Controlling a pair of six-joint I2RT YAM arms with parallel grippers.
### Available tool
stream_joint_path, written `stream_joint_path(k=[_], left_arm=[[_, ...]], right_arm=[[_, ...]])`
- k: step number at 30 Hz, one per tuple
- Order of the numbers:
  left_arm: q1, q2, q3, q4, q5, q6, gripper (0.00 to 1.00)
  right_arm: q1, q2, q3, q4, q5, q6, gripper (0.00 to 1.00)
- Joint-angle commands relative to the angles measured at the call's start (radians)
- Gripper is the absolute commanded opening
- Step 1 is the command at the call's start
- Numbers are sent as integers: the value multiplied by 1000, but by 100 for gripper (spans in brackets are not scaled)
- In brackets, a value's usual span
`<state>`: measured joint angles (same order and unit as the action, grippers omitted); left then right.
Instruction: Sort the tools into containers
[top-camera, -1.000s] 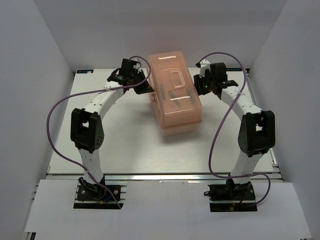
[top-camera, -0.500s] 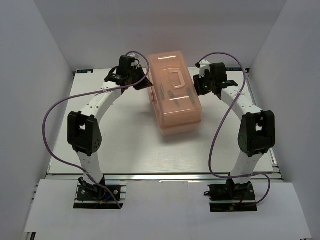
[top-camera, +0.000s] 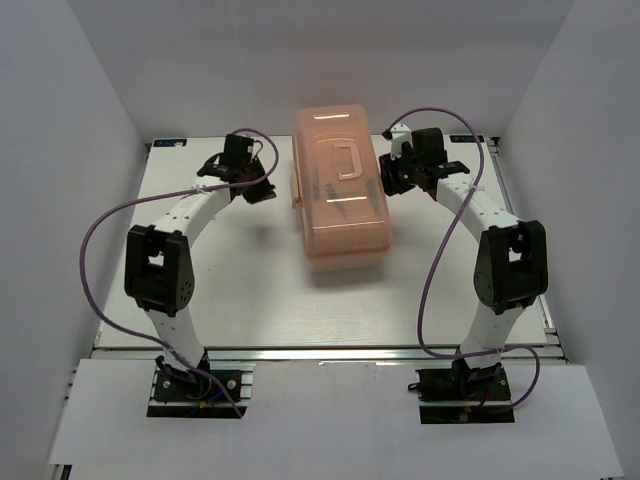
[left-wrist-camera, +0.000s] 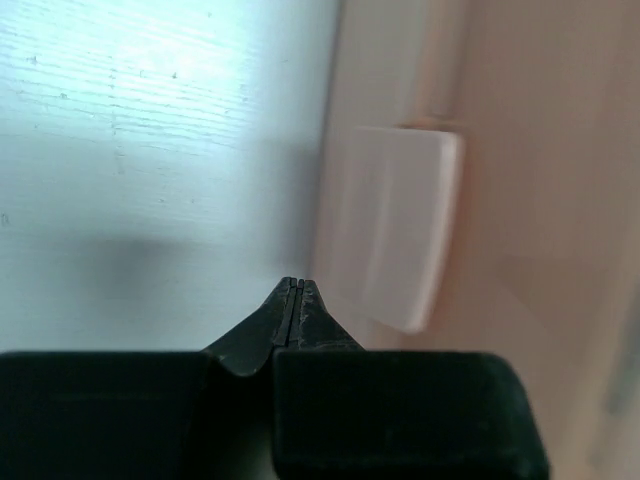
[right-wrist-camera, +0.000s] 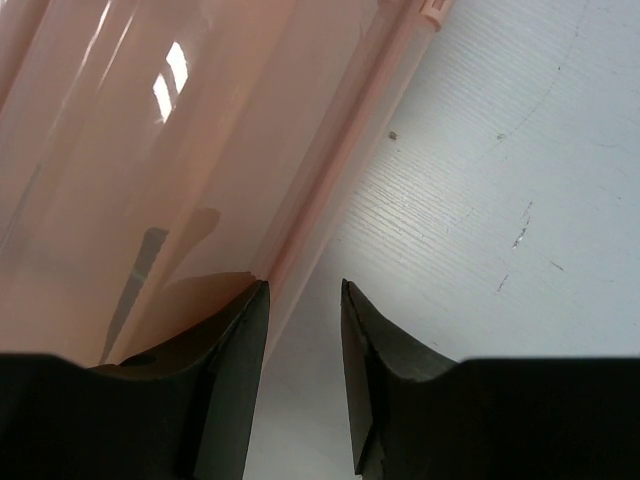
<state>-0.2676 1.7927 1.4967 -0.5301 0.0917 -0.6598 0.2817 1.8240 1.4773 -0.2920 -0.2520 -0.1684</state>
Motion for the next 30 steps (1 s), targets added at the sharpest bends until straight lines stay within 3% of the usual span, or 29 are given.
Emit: stream_joint_path(k=[1, 8, 12, 17, 25, 30], left_arm=[[-15, 59, 25, -28, -17, 60, 0], [-53, 258, 288, -71, 34, 111, 0], [-74, 313, 359, -67, 75, 104, 0], [-110, 338, 382, -30, 147, 49, 0], [-153, 326, 266, 155, 287, -102, 0], [-154, 310, 267, 110, 226, -109, 0]], right_arm=[[27, 8, 26, 2, -67, 1, 41], [25, 15, 32, 1, -56, -3, 42], [27, 17, 34, -1, -58, -5, 42], [30, 23, 40, -7, -72, -3, 41], [45, 26, 38, -16, -115, 4, 41], [42, 9, 40, 5, 28, 14, 45]])
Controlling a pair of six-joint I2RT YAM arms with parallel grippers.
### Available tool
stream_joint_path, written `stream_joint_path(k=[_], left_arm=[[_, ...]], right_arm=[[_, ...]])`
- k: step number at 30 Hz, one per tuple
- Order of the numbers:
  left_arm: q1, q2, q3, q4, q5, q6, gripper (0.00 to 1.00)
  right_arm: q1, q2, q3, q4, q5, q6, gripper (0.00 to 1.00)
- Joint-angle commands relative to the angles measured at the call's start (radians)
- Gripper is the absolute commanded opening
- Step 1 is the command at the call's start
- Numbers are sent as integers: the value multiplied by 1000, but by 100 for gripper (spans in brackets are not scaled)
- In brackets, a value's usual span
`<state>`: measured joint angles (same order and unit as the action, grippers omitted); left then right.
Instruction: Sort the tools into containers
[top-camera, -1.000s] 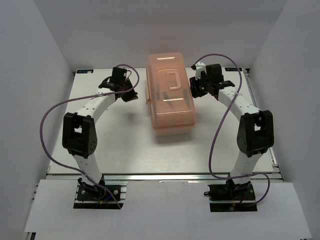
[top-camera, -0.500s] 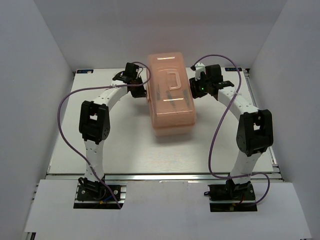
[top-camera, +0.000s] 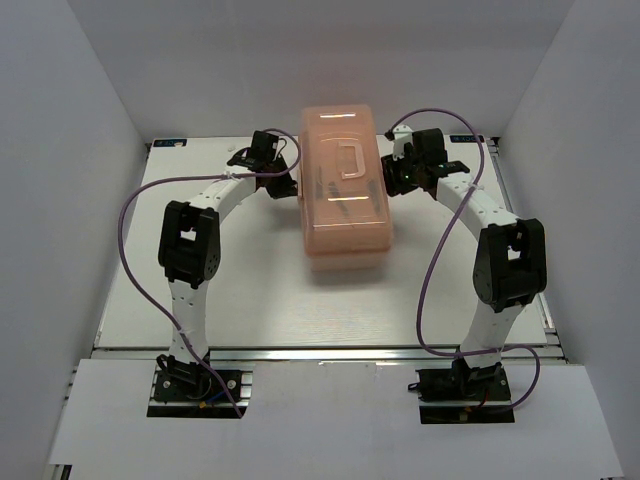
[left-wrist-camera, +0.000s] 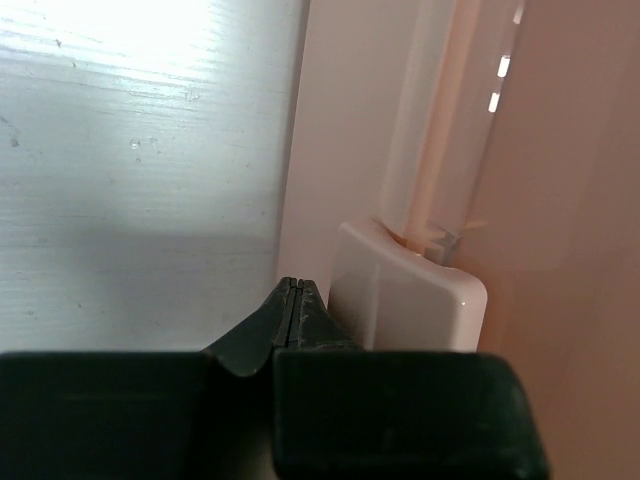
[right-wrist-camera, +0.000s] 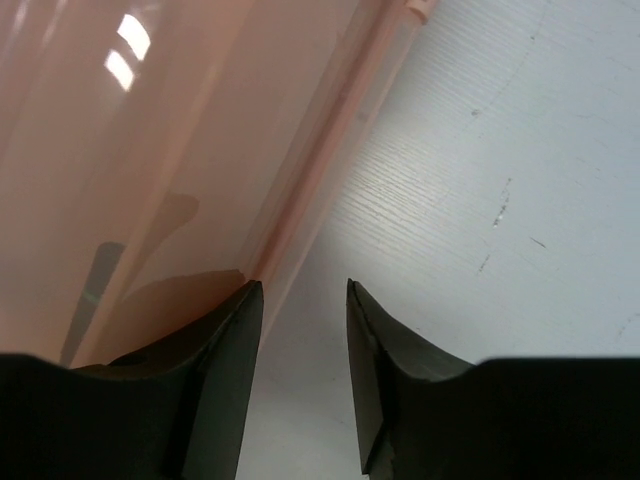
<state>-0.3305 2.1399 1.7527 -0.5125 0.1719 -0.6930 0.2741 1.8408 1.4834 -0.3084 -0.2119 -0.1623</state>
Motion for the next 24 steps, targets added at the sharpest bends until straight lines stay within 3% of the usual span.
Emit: stream_joint_path(k=[1, 5, 9, 16, 24], left_arm=[[-75, -46, 7, 88, 138, -76, 0], [-27, -94, -74, 150, 175, -88, 0], [-21, -42, -1, 166, 227, -86, 0], [-53, 23, 31, 198, 282, -119, 0], [-111, 35, -22, 310, 396, -143, 0]], right_arm=[[45, -17, 35, 25, 23, 9, 46], [-22, -46, 41, 38, 78, 40, 55], [-81, -84, 17, 35, 69, 37, 60], [-133, -201, -60, 63, 97, -2, 63], [-217, -221, 8, 55, 25, -16, 63]])
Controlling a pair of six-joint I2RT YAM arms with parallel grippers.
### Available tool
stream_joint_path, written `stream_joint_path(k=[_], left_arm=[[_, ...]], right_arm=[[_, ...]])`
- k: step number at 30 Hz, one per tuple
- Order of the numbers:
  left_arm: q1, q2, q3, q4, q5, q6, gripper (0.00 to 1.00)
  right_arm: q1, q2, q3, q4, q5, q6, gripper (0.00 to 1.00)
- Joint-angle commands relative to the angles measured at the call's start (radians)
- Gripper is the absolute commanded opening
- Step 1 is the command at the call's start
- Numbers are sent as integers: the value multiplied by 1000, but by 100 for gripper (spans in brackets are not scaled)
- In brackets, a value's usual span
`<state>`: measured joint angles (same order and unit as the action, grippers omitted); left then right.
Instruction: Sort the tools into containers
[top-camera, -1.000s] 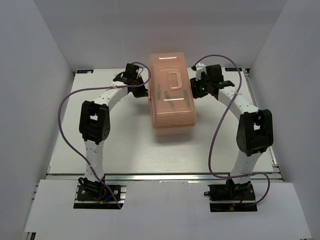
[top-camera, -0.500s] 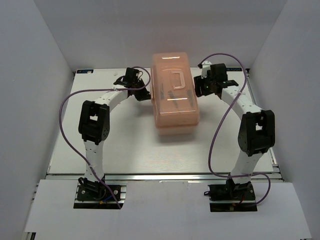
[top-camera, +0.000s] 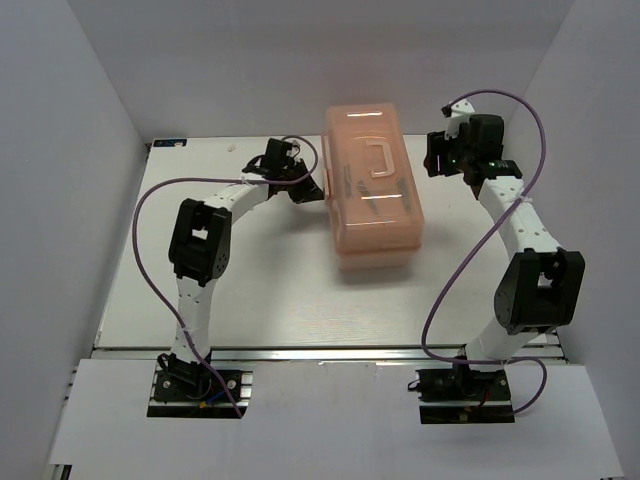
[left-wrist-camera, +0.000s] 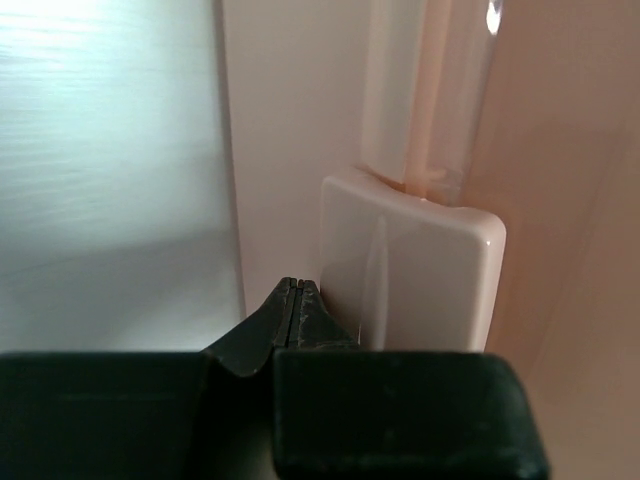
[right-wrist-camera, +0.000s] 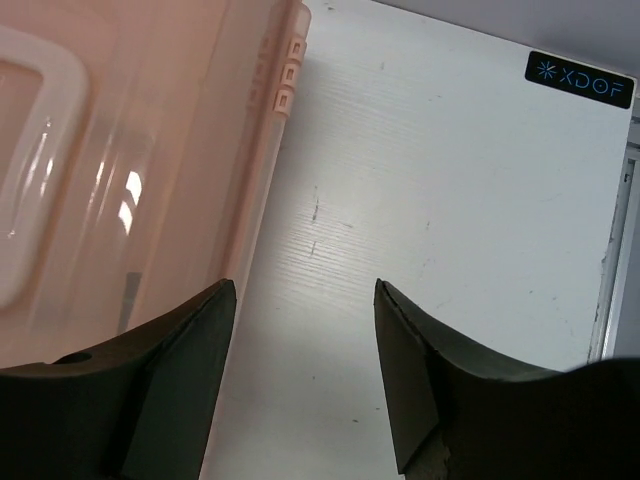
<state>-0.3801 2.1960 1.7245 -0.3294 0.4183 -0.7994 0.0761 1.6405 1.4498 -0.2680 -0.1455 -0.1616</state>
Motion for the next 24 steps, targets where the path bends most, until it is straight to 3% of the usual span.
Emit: stream_joint_path(k=[1, 12, 17, 22, 24], left_arm=[[-69, -18, 7, 130, 148, -38, 0], [-71, -120, -114, 139, 89, -23, 0], [-89, -108, -132, 227, 129, -69, 0], [-112, -107, -104, 220, 114, -72, 0], [-112, -105, -108, 250, 111, -86, 0]], right_arm=[[-21, -22, 43, 6, -63, -18, 64], [-44, -67, -5, 1, -91, -47, 66], [-52, -79, 23, 7, -236, -50, 87], [-64, -84, 40, -29, -79, -47, 85], [-131, -100, 11, -53, -103, -46, 85]])
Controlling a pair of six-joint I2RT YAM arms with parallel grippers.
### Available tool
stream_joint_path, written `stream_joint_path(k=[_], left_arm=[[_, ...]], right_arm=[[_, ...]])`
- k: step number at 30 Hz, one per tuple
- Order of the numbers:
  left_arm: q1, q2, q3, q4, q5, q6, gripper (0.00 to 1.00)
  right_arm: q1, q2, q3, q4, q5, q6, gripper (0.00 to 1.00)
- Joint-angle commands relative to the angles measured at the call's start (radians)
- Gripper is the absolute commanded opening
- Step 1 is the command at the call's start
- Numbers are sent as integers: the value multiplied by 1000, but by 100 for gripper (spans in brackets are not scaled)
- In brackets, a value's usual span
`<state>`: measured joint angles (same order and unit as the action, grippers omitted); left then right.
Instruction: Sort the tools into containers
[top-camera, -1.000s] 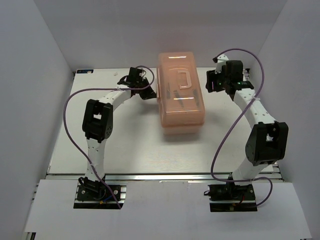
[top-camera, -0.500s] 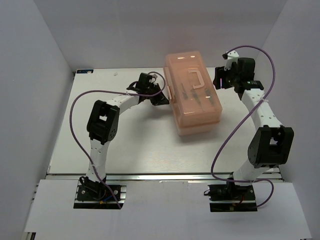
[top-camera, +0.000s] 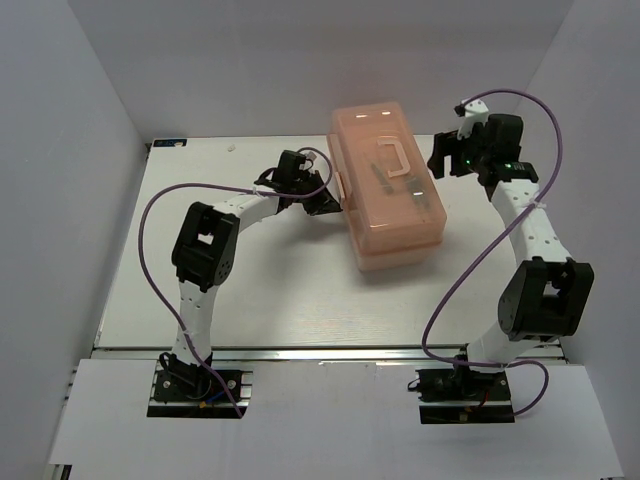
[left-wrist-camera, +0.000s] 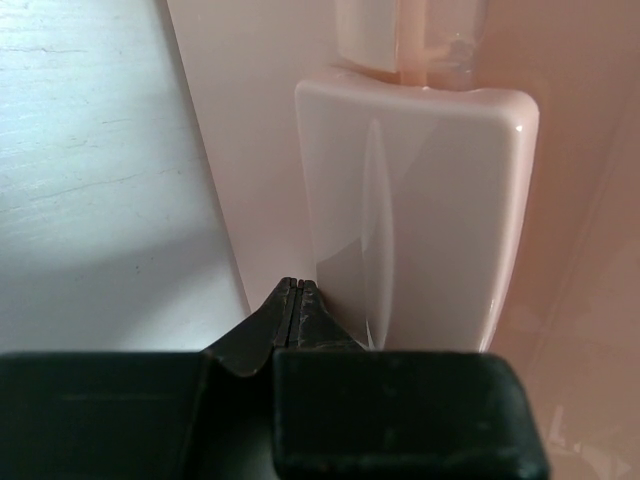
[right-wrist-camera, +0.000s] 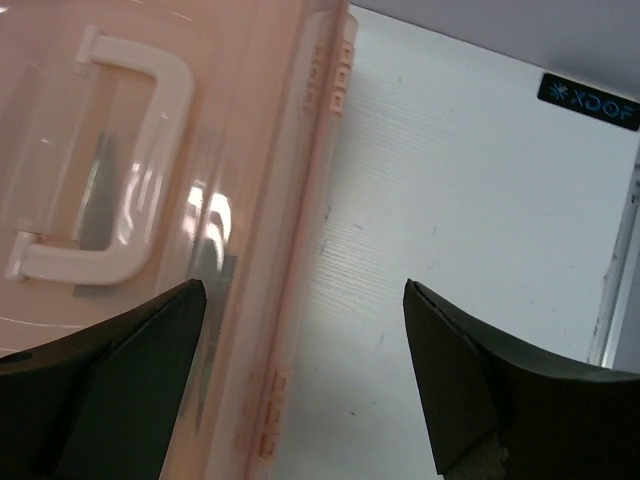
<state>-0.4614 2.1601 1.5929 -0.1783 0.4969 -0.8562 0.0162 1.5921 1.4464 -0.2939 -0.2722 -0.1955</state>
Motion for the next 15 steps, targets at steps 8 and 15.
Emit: stream_joint_path(k=[8, 15], left_arm=[[-79, 24, 142, 131, 84, -64, 0], [-169, 66, 163, 270, 111, -89, 0]], right_arm=[[-150, -191, -110, 26, -5, -51, 83], [-214, -386, -216, 90, -560, -186, 83]])
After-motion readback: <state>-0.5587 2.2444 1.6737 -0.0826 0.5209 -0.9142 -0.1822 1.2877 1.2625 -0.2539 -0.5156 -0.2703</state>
